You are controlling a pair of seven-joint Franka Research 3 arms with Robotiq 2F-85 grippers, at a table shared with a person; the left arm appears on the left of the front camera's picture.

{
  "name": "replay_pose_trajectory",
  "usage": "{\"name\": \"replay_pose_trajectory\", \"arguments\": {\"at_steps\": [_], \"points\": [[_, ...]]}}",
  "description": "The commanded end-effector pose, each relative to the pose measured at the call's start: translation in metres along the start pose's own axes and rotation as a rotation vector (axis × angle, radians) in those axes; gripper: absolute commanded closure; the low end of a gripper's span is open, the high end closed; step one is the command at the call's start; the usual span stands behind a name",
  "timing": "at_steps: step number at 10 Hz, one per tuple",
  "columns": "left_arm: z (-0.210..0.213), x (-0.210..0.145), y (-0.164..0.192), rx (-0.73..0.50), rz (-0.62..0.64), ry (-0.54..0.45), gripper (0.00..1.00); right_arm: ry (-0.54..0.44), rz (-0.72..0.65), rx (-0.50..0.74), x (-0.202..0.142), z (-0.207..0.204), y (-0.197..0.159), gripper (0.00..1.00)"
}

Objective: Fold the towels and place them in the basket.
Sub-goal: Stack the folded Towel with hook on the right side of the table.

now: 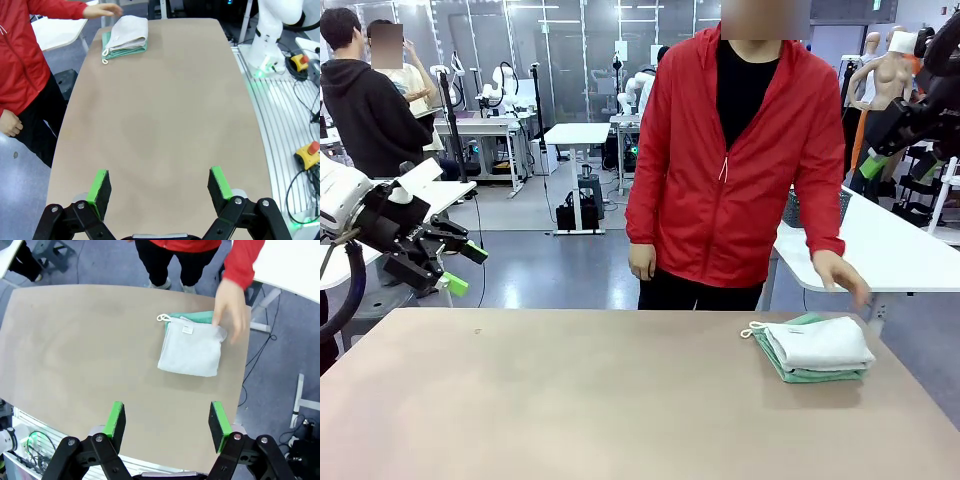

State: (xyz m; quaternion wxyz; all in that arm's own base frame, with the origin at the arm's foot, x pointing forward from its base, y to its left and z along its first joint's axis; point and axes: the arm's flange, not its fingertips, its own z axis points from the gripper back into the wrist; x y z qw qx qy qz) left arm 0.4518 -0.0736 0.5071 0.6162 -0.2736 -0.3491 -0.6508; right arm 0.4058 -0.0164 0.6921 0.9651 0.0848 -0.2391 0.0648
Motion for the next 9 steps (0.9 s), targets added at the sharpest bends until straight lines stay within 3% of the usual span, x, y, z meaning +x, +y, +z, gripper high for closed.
{"name": "replay_pose_trajectory", "arguments": {"at_steps": [1, 9], "points": [[0.0016, 0.0005, -0.0012, -0.005, -0.007, -0.016, 0.02, 0.010, 0.003, 0.000, 0.0031, 0.0011, 0.0002, 0.16], [0.0016, 0.0005, -0.0012, -0.005, -0.007, -0.016, 0.02, 0.010, 0.003, 0.000, 0.0031, 0.0011, 0.0002, 0.16]]}}
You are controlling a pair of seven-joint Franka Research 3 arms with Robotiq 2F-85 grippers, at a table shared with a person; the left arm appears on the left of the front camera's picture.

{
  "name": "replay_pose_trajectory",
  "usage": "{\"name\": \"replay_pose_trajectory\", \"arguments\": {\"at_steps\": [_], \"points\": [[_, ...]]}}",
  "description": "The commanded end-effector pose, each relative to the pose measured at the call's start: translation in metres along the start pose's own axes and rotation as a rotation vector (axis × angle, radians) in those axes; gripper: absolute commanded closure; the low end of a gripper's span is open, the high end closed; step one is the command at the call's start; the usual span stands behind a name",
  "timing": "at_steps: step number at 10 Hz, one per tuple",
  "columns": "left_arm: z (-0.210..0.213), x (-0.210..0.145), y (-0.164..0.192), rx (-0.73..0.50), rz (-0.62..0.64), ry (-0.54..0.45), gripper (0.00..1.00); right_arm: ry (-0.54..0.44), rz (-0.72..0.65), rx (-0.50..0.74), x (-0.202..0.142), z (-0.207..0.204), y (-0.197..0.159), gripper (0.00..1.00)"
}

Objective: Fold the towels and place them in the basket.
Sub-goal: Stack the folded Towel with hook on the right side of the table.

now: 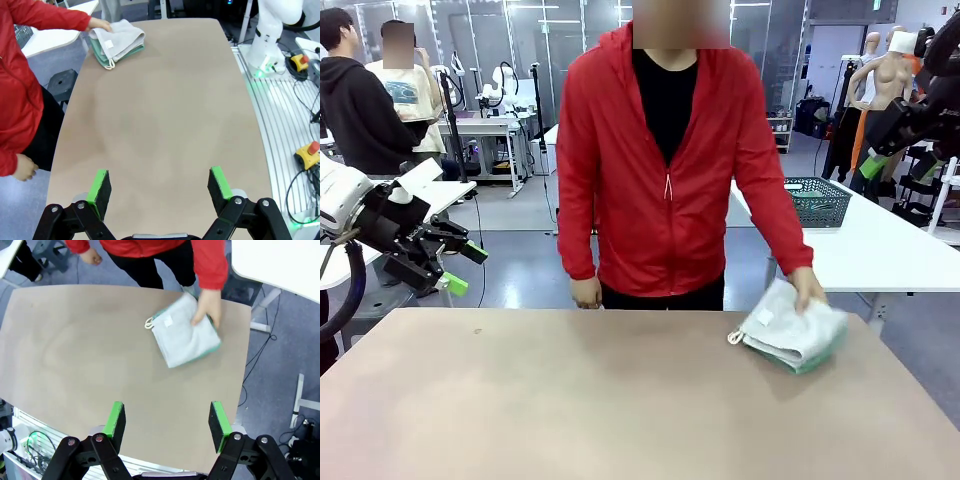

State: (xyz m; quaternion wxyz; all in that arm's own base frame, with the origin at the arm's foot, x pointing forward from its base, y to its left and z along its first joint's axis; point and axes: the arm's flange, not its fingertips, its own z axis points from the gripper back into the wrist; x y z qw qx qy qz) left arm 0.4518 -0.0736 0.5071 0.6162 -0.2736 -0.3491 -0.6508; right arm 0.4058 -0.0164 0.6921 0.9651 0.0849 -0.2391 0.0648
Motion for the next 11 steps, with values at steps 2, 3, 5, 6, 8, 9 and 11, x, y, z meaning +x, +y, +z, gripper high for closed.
{"name": "replay_pose_trajectory", "arguments": {"at_steps": [2, 3, 5, 6, 8, 9, 11], "points": [[0.0016, 0.0005, -0.0012, -0.005, -0.007, -0.016, 0.02, 0.010, 0.003, 0.000, 0.0031, 0.0011, 0.0002, 0.16], [0.0016, 0.0005, -0.0012, -0.005, -0.007, -0.016, 0.02, 0.010, 0.003, 0.000, 0.0031, 0.0011, 0.0002, 0.16], [0.0016, 0.0005, -0.0012, -0.005, -0.007, -0.016, 0.02, 0.010, 0.003, 0.000, 0.0031, 0.0011, 0.0002, 0.16], [0.0016, 0.0005, -0.0012, -0.005, -0.007, -0.016, 0.02, 0.010, 0.003, 0.000, 0.0031, 0.0011, 0.0002, 0.16], [0.0016, 0.0005, -0.0012, -0.005, -0.007, -0.016, 0.02, 0.010, 0.003, 0.000, 0.0031, 0.0011, 0.0002, 0.16], [0.0016, 0.0005, -0.0012, -0.005, -0.007, -0.016, 0.02, 0.010, 0.003, 0.000, 0.0031, 0.0011, 0.0002, 0.16], [0.0016, 0.0005, -0.0012, -0.005, -0.007, -0.016, 0.02, 0.010, 0.003, 0.000, 0.0031, 0.0011, 0.0002, 0.16]]}}
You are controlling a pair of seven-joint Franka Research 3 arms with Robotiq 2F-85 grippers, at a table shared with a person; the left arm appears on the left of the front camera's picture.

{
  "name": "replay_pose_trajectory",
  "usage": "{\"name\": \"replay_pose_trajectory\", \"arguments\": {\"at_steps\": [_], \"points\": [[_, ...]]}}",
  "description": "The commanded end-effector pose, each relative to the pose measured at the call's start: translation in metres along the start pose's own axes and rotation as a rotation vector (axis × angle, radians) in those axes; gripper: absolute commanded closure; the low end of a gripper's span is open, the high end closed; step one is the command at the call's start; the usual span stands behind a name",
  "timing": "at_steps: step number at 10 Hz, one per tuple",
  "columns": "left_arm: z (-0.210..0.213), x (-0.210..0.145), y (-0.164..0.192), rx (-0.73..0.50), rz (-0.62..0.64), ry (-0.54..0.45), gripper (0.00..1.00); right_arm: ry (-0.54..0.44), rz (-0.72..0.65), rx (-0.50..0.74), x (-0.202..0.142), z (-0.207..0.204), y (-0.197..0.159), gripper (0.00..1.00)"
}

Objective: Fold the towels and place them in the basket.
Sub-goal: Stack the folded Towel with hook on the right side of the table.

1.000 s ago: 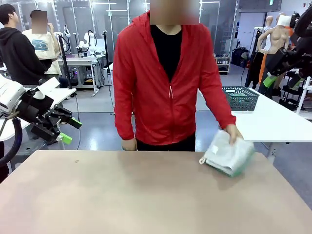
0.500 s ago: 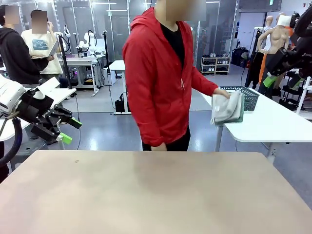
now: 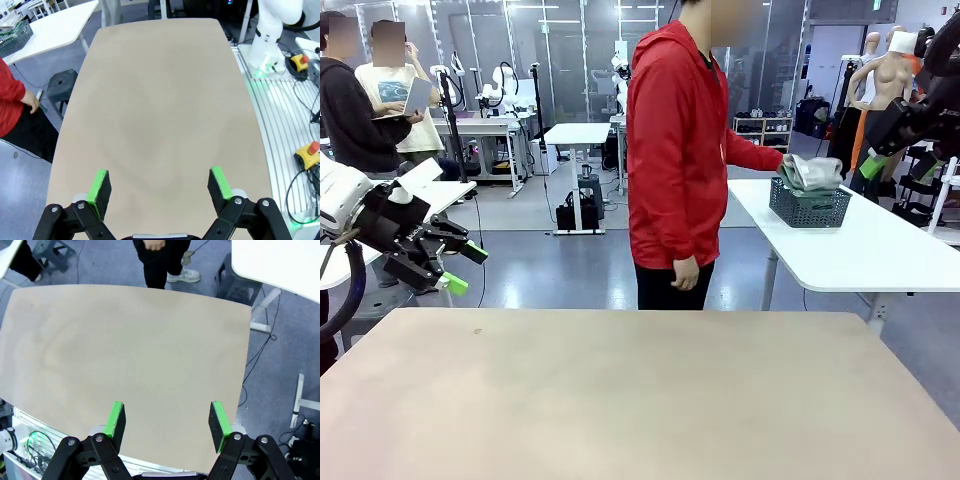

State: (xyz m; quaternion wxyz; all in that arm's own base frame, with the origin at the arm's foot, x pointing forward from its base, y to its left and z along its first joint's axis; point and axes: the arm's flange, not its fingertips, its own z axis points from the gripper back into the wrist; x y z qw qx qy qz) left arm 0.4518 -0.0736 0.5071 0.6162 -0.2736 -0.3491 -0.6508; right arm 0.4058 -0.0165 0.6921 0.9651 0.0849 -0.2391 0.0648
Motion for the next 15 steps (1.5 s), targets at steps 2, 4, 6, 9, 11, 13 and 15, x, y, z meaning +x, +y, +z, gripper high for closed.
{"name": "replay_pose_trajectory", "arguments": {"at_steps": [2, 4, 6, 9, 11, 13, 15], "points": [[0.0016, 0.0005, -0.0012, -0.005, -0.007, -0.016, 0.02, 0.010, 0.003, 0.000, 0.0031, 0.0011, 0.0002, 0.16], [0.0016, 0.0005, -0.0012, -0.005, -0.007, -0.016, 0.02, 0.010, 0.003, 0.000, 0.0031, 0.0011, 0.0002, 0.16], [0.0016, 0.0005, -0.0012, -0.005, -0.007, -0.016, 0.02, 0.010, 0.003, 0.000, 0.0031, 0.0011, 0.0002, 0.16], [0.0016, 0.0005, -0.0012, -0.005, -0.007, -0.016, 0.02, 0.010, 0.003, 0.000, 0.0031, 0.0011, 0.0002, 0.16], [0.0016, 0.0005, -0.0012, -0.005, -0.007, -0.016, 0.02, 0.010, 0.003, 0.000, 0.0031, 0.0011, 0.0002, 0.16], [0.0016, 0.0005, -0.0012, -0.005, -0.007, -0.016, 0.02, 0.010, 0.003, 0.000, 0.0031, 0.0011, 0.0002, 0.16], [0.0016, 0.0005, -0.0012, -0.005, -0.007, -0.016, 0.02, 0.010, 0.003, 0.000, 0.0031, 0.0011, 0.0002, 0.16]]}}
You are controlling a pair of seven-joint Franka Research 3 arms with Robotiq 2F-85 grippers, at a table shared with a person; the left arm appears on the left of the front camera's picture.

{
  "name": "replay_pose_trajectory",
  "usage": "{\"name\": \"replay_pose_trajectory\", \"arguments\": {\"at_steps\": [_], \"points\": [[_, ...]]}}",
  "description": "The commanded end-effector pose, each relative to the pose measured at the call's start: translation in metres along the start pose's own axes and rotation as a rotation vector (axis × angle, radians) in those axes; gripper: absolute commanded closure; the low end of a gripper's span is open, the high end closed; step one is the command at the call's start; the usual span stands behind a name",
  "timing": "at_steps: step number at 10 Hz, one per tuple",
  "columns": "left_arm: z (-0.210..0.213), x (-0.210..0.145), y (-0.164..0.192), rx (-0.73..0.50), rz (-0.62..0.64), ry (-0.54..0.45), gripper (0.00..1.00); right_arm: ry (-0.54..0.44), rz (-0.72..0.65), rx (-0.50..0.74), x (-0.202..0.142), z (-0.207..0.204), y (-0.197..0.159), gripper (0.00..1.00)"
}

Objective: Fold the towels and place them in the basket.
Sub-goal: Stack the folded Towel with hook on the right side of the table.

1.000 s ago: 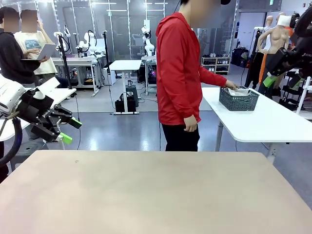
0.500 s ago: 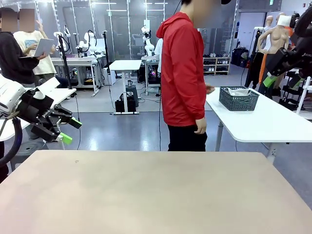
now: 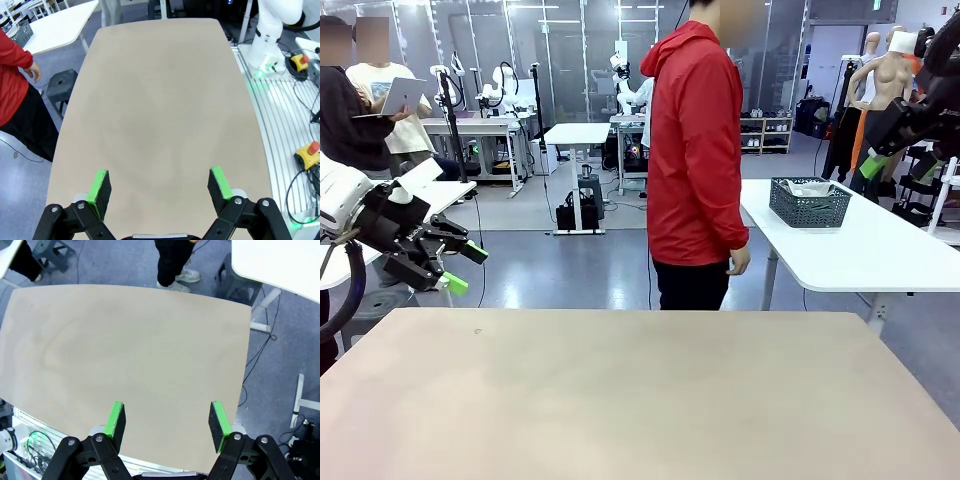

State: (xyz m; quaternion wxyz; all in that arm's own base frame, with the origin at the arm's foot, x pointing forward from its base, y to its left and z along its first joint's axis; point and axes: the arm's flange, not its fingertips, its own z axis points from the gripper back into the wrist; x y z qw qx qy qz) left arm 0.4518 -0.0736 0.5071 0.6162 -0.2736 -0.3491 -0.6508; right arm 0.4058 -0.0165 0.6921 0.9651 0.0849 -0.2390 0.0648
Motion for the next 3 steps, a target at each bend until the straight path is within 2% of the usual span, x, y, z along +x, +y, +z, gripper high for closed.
{"name": "replay_pose_trajectory", "arguments": {"at_steps": [1, 3], "points": [[0.0016, 0.0005, -0.0012, -0.005, -0.007, -0.016, 0.02, 0.010, 0.003, 0.000, 0.0031, 0.0011, 0.0002, 0.16], [0.0016, 0.0005, -0.0012, -0.005, -0.007, -0.016, 0.02, 0.010, 0.003, 0.000, 0.0031, 0.0011, 0.0002, 0.16]]}}
